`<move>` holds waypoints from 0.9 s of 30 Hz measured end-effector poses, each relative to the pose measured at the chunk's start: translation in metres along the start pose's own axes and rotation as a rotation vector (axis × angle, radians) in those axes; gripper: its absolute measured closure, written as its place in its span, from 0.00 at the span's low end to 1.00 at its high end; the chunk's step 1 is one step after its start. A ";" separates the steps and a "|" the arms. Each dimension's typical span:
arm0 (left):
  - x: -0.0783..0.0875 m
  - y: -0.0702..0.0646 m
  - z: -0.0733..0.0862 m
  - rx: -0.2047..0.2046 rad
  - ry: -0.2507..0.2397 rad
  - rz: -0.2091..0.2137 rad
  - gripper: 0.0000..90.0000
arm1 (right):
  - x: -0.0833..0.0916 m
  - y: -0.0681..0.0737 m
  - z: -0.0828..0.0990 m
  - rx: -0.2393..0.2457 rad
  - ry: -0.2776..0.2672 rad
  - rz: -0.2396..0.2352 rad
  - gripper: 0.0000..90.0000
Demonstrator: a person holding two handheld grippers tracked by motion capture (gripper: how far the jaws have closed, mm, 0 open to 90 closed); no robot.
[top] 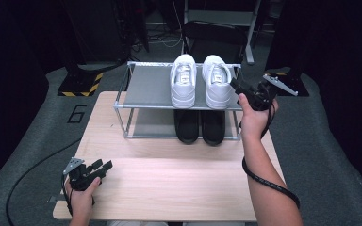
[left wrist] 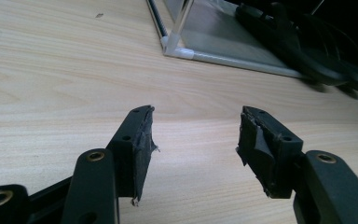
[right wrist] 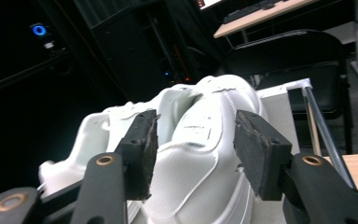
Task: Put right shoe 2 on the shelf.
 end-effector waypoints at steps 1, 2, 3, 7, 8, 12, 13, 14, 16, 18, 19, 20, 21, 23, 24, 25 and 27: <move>0.000 0.000 0.000 0.002 0.000 -0.002 0.49 | 0.004 0.001 0.002 0.007 -0.001 -0.008 0.55; 0.000 0.000 0.000 0.002 0.000 -0.002 0.49 | 0.004 0.001 0.002 0.007 -0.001 -0.008 0.55; 0.000 0.000 0.000 0.000 -0.001 -0.003 0.49 | 0.010 0.003 0.005 0.022 -0.001 -0.019 0.54; 0.000 -0.001 0.001 -0.003 0.005 -0.003 0.49 | 0.023 0.006 0.018 0.045 -0.006 -0.041 0.54; -0.001 -0.002 0.001 -0.008 0.002 -0.002 0.49 | 0.026 0.006 0.022 0.042 -0.002 -0.050 0.54; 0.000 -0.003 0.000 -0.012 -0.001 -0.001 0.49 | 0.038 0.006 0.044 0.031 0.013 -0.076 0.53; 0.001 -0.003 0.000 -0.008 -0.003 -0.001 0.49 | 0.040 0.005 0.049 0.033 0.016 -0.081 0.53; 0.001 -0.002 0.000 -0.004 -0.004 -0.001 0.49 | 0.043 0.005 0.055 0.031 0.018 -0.086 0.53; 0.001 -0.002 0.000 -0.002 -0.003 -0.003 0.49 | 0.047 0.003 0.067 0.037 0.031 -0.090 0.53; 0.001 -0.002 0.000 -0.001 -0.006 -0.002 0.49 | 0.053 0.002 0.079 0.033 0.042 -0.097 0.53; 0.001 -0.002 0.000 -0.004 -0.004 -0.002 0.49 | 0.056 0.001 0.085 0.031 0.044 -0.100 0.53; 0.002 -0.002 0.000 -0.004 -0.005 -0.003 0.49 | 0.059 0.000 0.091 0.036 0.046 -0.100 0.53; 0.002 -0.002 0.000 -0.004 -0.004 -0.003 0.49 | 0.061 -0.002 0.098 0.044 0.051 -0.099 0.53; 0.001 -0.002 0.000 0.000 -0.004 -0.003 0.49 | 0.066 -0.005 0.111 0.059 0.057 -0.096 0.53; 0.001 -0.002 0.000 -0.002 -0.004 -0.003 0.49 | 0.069 -0.007 0.117 0.065 0.069 -0.095 0.53; 0.001 -0.002 0.000 -0.007 -0.008 -0.004 0.49 | 0.071 -0.009 0.124 0.069 0.073 -0.094 0.53; 0.001 -0.003 0.000 -0.009 -0.002 -0.002 0.49 | 0.075 -0.013 0.136 0.062 0.085 -0.105 0.53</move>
Point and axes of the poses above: each handheld gripper's, and its own axes: x roughly backward along the jaws, z roughly out of its underside, y roughly to its left, the point moved 9 cm from there along -x, roughly forward along the jaws, and after that the axes turned 5 degrees about z, right-handed, at the moved point
